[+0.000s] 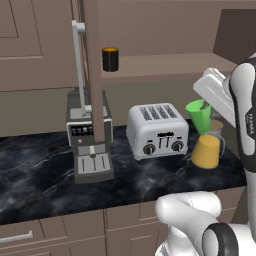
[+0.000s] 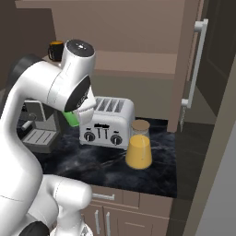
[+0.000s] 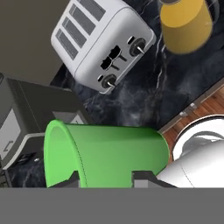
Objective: There is a tray on the dining counter. Grab the cup, mug, and pitcher and place them on the tray. The pitcher may be placed next to the tray if it cannot fit the tray.
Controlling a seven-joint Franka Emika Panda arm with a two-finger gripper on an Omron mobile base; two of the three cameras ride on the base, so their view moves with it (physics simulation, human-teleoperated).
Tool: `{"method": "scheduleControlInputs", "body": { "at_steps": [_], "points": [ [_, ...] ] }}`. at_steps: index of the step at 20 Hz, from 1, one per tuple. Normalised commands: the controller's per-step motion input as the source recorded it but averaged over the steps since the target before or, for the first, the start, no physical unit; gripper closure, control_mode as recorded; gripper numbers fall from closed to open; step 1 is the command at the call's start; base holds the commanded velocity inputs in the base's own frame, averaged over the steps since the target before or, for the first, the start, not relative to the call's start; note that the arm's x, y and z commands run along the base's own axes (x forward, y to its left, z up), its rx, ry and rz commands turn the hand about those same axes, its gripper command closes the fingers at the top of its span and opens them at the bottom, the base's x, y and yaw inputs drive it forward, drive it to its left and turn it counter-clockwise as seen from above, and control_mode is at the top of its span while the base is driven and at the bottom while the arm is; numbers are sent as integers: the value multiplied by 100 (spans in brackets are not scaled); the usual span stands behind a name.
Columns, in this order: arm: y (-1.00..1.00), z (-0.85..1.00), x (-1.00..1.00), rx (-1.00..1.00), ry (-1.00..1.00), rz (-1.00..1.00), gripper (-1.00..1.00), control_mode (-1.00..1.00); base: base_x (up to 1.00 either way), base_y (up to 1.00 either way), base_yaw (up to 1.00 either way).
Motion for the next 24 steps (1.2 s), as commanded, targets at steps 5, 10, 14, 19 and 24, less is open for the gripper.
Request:
{"method": "scheduleControlInputs", "body": {
  "at_steps": [5,10,14,19,24],
  "points": [
    [0,0,-1,0,0,0,100,-100,0,0,0],
    [0,0,0,0,0,0,100,100,0,0,0],
    [0,0,0,0,0,0,100,100,-29,0,0],
    [0,0,0,0,0,0,100,100,-88,0,7],
    [0,0,0,0,0,0,100,100,-69,25,23]
  ]
}}
